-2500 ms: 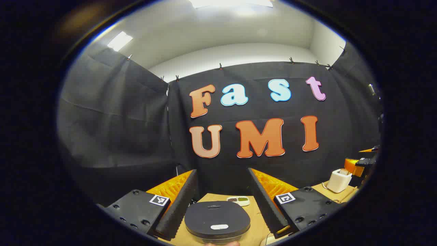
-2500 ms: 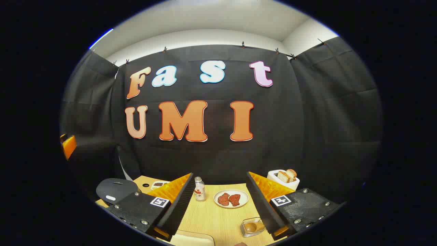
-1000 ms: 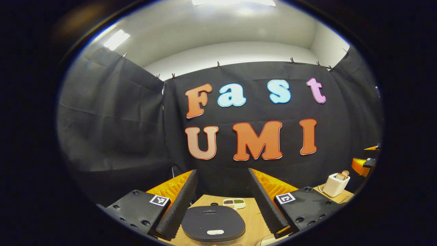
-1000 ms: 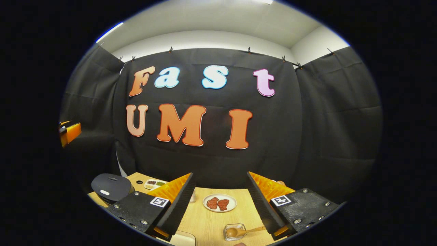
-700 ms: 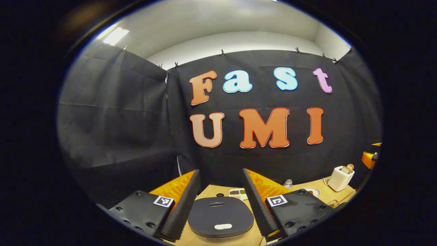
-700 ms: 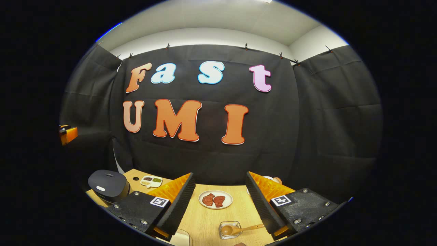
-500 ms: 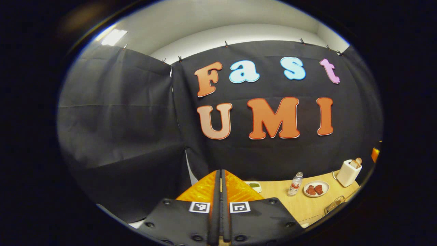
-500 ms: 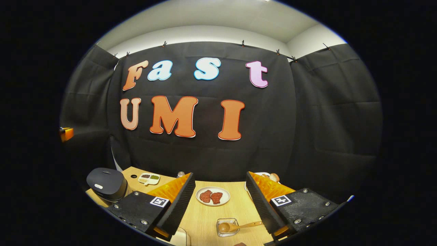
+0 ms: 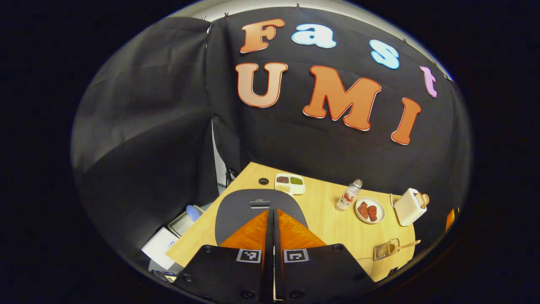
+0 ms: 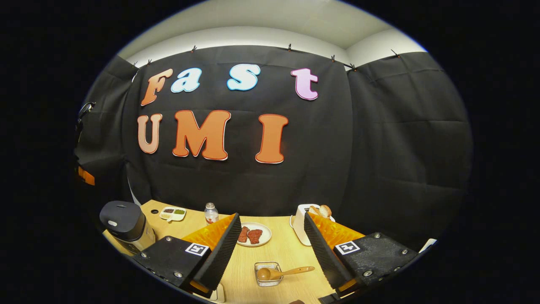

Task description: Close the left gripper, press the button to open the rice cooker; take a wooden spoon from the chopstick holder with the right hand, scoop a spoonful of rice and pour it into the rice cooker, then put the wooden spoon back into the chopstick holder.

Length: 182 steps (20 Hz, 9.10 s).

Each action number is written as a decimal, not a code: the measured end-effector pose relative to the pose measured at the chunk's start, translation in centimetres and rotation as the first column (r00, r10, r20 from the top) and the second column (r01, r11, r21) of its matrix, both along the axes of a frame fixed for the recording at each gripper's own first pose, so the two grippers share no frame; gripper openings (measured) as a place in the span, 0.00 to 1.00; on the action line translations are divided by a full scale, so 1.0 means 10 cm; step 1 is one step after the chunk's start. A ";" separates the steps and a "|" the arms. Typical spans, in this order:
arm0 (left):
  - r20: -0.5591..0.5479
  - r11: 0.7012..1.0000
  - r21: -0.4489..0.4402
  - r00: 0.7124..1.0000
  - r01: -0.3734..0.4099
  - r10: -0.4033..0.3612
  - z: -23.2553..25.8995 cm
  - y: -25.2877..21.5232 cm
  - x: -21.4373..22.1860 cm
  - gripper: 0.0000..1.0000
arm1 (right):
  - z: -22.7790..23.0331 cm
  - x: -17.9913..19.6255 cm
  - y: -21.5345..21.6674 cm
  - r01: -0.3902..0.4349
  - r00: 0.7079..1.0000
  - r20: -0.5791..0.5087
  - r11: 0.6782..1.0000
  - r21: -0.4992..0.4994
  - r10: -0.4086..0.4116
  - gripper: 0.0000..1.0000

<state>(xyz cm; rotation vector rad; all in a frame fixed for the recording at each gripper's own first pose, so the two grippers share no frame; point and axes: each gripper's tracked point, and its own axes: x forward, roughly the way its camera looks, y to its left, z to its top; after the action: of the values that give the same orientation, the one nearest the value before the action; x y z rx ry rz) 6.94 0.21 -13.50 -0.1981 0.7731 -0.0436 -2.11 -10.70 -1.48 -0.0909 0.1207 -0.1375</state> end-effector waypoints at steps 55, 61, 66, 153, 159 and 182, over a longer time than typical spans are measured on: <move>0.182 0.957 0.277 0.973 0.084 -0.138 0.25 -0.50 -0.97 0.27 | -2.65 0.51 -0.50 0.171 0.857 -0.510 0.890 0.424 0.078 0.59; 0.161 0.967 0.255 0.986 0.004 -0.046 0.22 -0.26 -1.10 0.35 | -2.66 0.77 -0.48 0.112 0.871 -0.477 0.898 0.425 0.117 0.33; 0.165 0.969 0.246 0.986 -0.007 -0.034 0.24 -0.26 -1.13 0.53 | -2.61 0.90 -0.44 0.095 0.897 -0.424 0.882 0.462 0.125 0.24; 0.093 0.954 0.297 0.993 0.040 -0.071 -0.51 0.96 -1.09 0.90 | -2.57 -0.60 2.41 -0.096 0.888 -0.394 0.933 0.347 0.238 0.08; 0.090 0.945 0.312 0.987 0.096 -0.130 -0.47 0.84 -1.05 0.91 | -2.75 -0.51 2.39 0.075 0.874 -0.427 0.803 0.591 0.233 0.08; 0.087 0.929 0.310 0.967 0.204 -0.241 -0.31 0.22 -0.99 0.90 | -2.76 -0.30 1.99 0.139 0.856 -0.288 0.346 0.928 0.429 0.09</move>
<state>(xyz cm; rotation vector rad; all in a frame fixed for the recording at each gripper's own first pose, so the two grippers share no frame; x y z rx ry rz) -2.98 2.45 -16.56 0.1813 0.6656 -0.1520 -5.15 9.24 -29.12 1.0814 0.7132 0.1810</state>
